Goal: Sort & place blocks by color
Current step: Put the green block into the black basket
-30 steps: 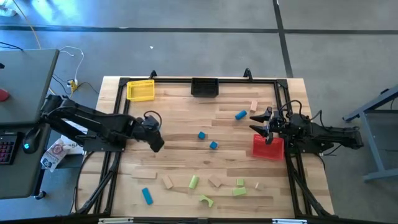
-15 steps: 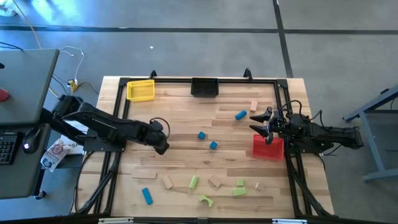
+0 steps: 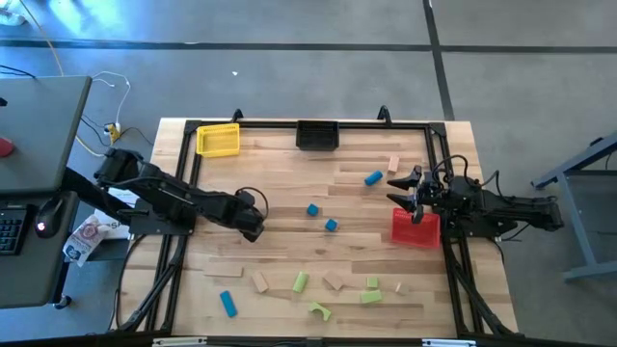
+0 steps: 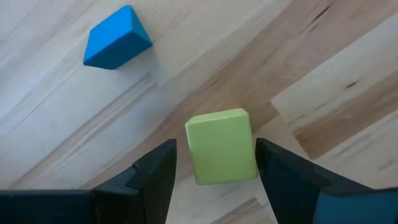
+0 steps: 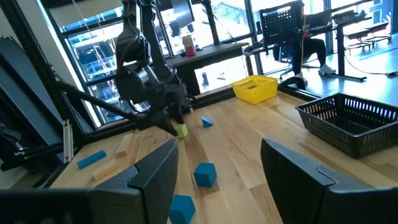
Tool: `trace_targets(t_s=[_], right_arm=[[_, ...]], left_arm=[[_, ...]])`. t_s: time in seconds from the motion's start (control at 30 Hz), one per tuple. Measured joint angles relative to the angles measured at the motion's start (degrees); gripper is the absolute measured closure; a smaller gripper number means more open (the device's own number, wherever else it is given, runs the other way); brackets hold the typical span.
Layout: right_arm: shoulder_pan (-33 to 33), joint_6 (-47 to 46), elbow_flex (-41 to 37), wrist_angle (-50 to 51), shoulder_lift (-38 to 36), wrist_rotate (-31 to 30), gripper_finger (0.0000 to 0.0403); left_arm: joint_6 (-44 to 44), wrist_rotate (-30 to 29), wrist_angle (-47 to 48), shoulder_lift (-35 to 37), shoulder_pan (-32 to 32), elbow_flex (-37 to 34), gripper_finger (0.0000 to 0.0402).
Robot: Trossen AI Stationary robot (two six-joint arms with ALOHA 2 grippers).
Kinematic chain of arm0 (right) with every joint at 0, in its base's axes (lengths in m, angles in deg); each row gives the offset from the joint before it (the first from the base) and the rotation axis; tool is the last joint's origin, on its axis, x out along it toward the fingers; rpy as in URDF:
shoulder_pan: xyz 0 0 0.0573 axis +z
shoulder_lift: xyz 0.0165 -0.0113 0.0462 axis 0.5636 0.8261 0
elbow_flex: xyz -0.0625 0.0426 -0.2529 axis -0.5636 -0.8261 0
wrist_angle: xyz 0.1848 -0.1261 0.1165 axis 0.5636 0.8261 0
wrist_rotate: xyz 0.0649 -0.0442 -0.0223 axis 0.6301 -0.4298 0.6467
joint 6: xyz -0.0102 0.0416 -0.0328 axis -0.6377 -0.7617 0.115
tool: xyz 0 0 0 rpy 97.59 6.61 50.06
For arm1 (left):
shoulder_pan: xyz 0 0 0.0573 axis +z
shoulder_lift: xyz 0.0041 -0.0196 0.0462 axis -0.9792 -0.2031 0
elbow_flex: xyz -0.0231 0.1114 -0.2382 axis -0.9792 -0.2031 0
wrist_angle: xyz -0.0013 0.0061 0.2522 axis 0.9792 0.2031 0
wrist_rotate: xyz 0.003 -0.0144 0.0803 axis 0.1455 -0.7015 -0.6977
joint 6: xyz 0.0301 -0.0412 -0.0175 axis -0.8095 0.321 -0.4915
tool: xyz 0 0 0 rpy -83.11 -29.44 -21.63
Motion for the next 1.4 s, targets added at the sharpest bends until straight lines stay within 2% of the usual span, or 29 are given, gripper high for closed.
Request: trace_targets(t_s=[0.17,0.47,0.6,0.73,0.97,1.1,1.4], right_arm=[[0.02,0.00,0.00,0.00,0.00,0.00,0.0187],[0.00,0.00,0.00,0.00,0.00,-0.02,0.0187],[0.00,0.00,0.00,0.00,0.00,0.00,0.0187],[0.01,0.00,0.00,0.00,0.00,-0.01,0.0187],[0.01,0.00,0.00,0.00,0.00,0.00,0.0187],[0.01,0.00,0.02,0.00,0.00,0.00,0.0187],[0.02,0.00,0.00,0.00,0.00,-0.02,0.0187]], left_arm=[[-1.80,-0.33,-0.05,-2.00,0.00,0.00,0.0217],[-6.37,-2.14,-2.70,-2.47,-0.02,0.11,0.0297],[-8.51,-2.15,-6.19,-2.40,0.00,0.08,0.0297],[-12.67,-2.68,-15.21,-2.28,0.46,0.02,0.0296],[-25.02,-2.99,-28.71,-2.23,6.35,3.76,0.0295],[-32.98,-2.60,-33.31,-2.21,11.36,7.04,0.0293],[-54.48,-1.49,-46.51,-2.21,20.70,11.89,0.0293]])
